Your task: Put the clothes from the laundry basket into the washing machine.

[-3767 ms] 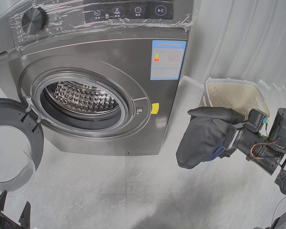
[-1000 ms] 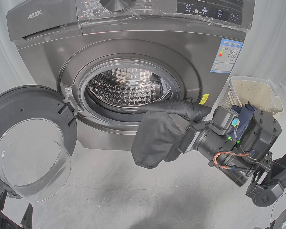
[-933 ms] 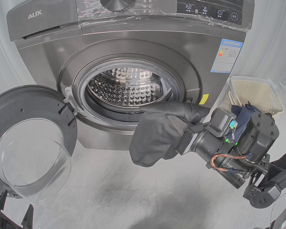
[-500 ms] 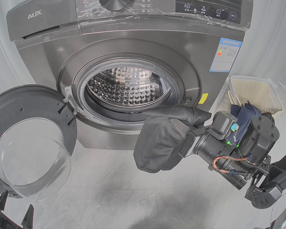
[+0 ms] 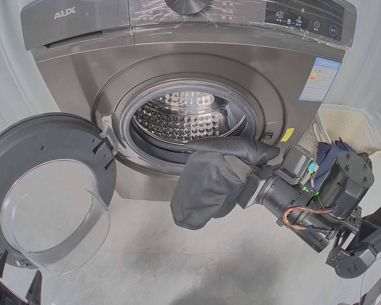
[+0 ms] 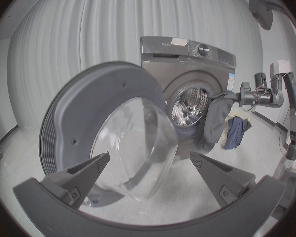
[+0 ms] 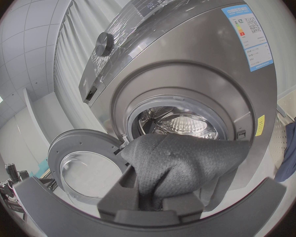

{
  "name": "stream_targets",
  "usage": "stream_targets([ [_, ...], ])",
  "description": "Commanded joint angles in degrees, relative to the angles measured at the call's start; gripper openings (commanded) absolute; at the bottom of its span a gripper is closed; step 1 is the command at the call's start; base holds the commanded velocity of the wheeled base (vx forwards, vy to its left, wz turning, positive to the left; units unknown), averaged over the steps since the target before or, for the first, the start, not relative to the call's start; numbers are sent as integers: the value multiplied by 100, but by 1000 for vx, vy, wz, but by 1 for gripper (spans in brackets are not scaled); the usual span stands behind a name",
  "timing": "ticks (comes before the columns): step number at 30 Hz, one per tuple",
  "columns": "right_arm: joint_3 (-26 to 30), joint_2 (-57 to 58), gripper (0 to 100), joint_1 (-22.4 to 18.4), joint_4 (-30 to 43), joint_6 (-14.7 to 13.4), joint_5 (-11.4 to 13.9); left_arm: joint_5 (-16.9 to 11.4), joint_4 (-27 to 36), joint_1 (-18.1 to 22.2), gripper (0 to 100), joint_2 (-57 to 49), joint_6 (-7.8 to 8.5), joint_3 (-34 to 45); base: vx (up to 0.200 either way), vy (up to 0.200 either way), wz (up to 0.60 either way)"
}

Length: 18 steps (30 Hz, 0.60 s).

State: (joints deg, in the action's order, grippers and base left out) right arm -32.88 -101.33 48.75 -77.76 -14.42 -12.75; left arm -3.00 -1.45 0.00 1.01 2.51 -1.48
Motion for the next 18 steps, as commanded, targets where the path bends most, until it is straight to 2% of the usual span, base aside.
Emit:
stream_targets([
  [1,-193,8,0,82,-63,-8,-17,-500,-189,35,100,154,-67,-1083,0,0,0],
  [2,-325,-1,0,73,-63,-8,-17,-1265,-13,9,100,611,-75,-1373,0,0,0],
  [3,-360,-19,0,56,-63,-17,-26,-1467,22,0,100,716,-75,-1391,0,0,0],
  [4,-430,-98,0,20,-72,-26,-26,-1950,48,-9,100,1120,-93,-1382,0,0,0],
  [5,-439,-106,0,12,-81,-26,-26,-2082,48,-9,100,1279,-102,-1382,0,0,0],
  [7,-491,-150,0,-23,-81,-43,-26,-2574,4,-26,100,1929,-111,-1373,0,0,0],
  [8,-518,-159,0,-23,-72,-96,-34,-2970,-31,-35,100,2395,-75,-1408,0,0,0],
  [9,-527,-159,0,-23,-72,-122,-34,-3163,-75,-35,100,2650,-40,-1417,0,0,0],
  [10,-527,-159,0,-23,-72,-122,-34,-3163,-75,-35,100,2650,-40,-1417,0,0,0],
  [11,-562,-159,0,-23,-72,-210,-43,-3629,-338,-97,100,3335,56,-1487,0,0,0],
  [12,-571,-159,0,-23,-72,-219,-34,-3690,-391,-114,100,3432,65,-1487,0,0,0],
  [13,-623,-159,0,-23,-72,-272,-34,-3849,-646,-290,100,3854,136,-1505,0,0,0],
  [14,-667,-168,0,-23,-72,-333,-26,-3866,-831,-475,100,4179,153,-1505,0,0,0],
  [15,-676,-168,0,-23,-72,-351,-26,-3857,-883,-519,100,4276,153,-1505,0,0,0],
  [18,-773,-177,0,47,-72,-456,53,-3717,-1419,-1160,100,5137,127,-1452,0,0,0],
])
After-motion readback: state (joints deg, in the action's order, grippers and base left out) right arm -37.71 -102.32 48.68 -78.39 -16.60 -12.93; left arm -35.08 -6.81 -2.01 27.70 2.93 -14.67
